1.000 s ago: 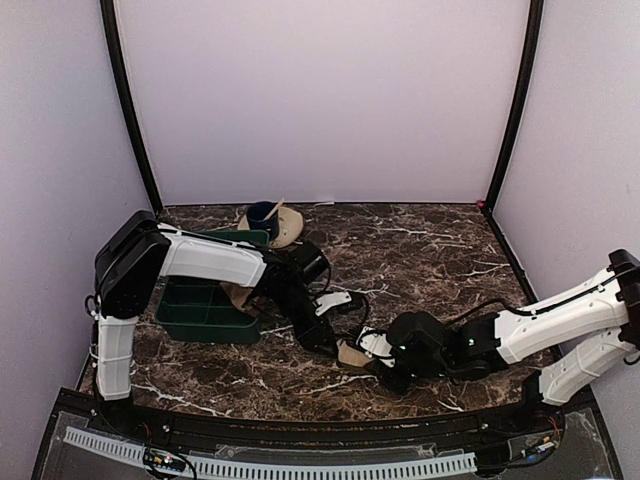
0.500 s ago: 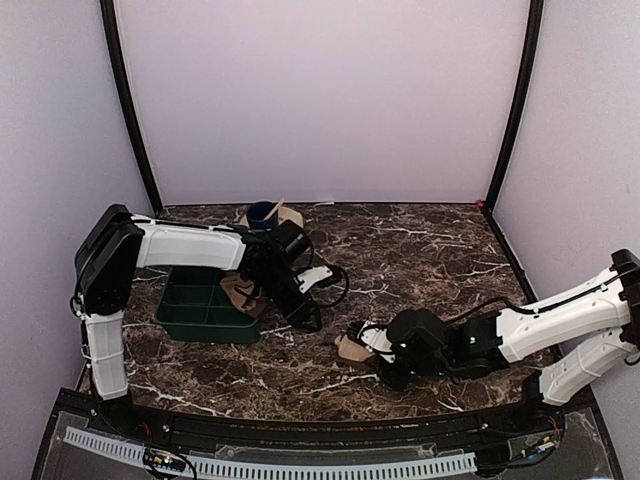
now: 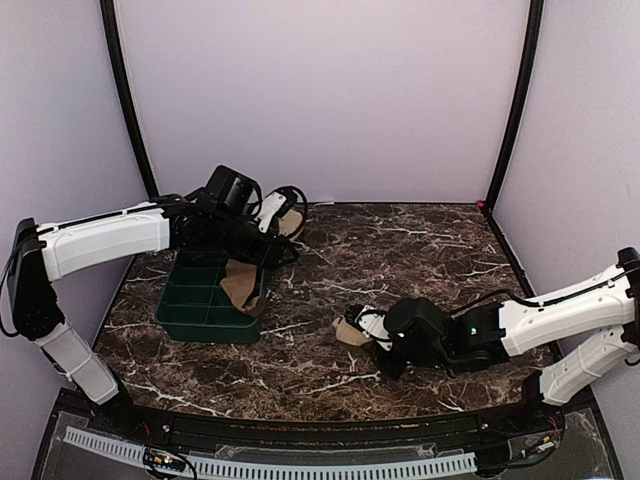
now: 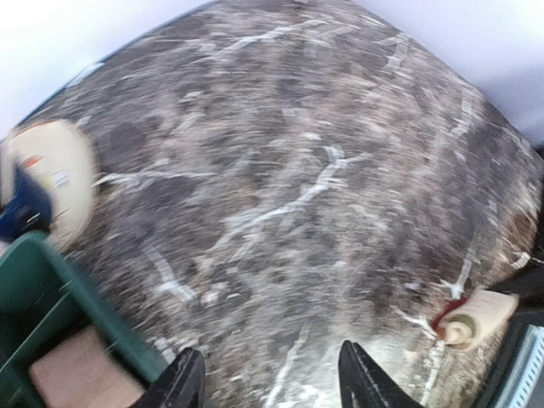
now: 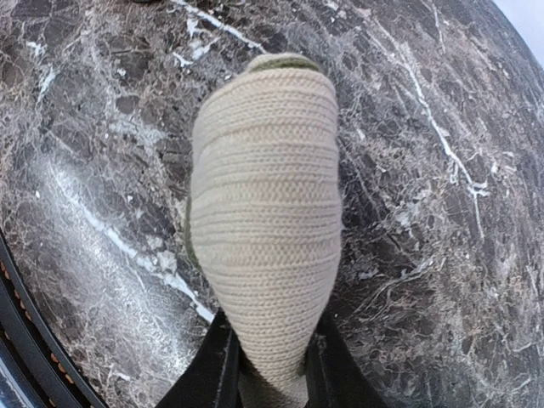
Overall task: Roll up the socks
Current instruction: Pick up the sock from the center of the board, then move the storage box to the center of the board.
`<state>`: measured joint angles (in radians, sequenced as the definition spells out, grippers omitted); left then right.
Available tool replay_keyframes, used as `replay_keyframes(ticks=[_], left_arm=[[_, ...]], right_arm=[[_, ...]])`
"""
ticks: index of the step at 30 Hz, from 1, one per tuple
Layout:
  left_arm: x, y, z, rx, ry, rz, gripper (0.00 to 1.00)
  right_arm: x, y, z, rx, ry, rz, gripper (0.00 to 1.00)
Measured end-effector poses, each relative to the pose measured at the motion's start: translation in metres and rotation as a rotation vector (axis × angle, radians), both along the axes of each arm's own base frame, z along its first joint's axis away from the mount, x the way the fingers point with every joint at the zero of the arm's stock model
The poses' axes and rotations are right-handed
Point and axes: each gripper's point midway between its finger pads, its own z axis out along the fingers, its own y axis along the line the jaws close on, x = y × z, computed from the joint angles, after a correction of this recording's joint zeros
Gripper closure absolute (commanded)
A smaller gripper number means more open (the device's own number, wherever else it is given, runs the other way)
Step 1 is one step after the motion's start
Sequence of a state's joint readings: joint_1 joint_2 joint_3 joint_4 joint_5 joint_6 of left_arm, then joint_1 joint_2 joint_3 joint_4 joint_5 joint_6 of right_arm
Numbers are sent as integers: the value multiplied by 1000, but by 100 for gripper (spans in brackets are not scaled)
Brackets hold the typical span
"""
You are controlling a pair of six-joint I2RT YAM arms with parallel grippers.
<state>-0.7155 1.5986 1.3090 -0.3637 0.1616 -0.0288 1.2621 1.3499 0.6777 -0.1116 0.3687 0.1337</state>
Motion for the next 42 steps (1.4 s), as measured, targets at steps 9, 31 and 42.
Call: replay_keyframes(ticks=[9, 31, 42], left_arm=[[36, 149, -5, -4, -38, 587, 42], [42, 366, -90, -304, 245, 1467, 40], [81, 370, -151, -480, 488, 1461, 42]], right_arm=[[30, 31, 52, 33, -125, -24, 100], [114, 162, 117, 18, -353, 123, 100], [125, 173, 125, 34, -379, 157, 100]])
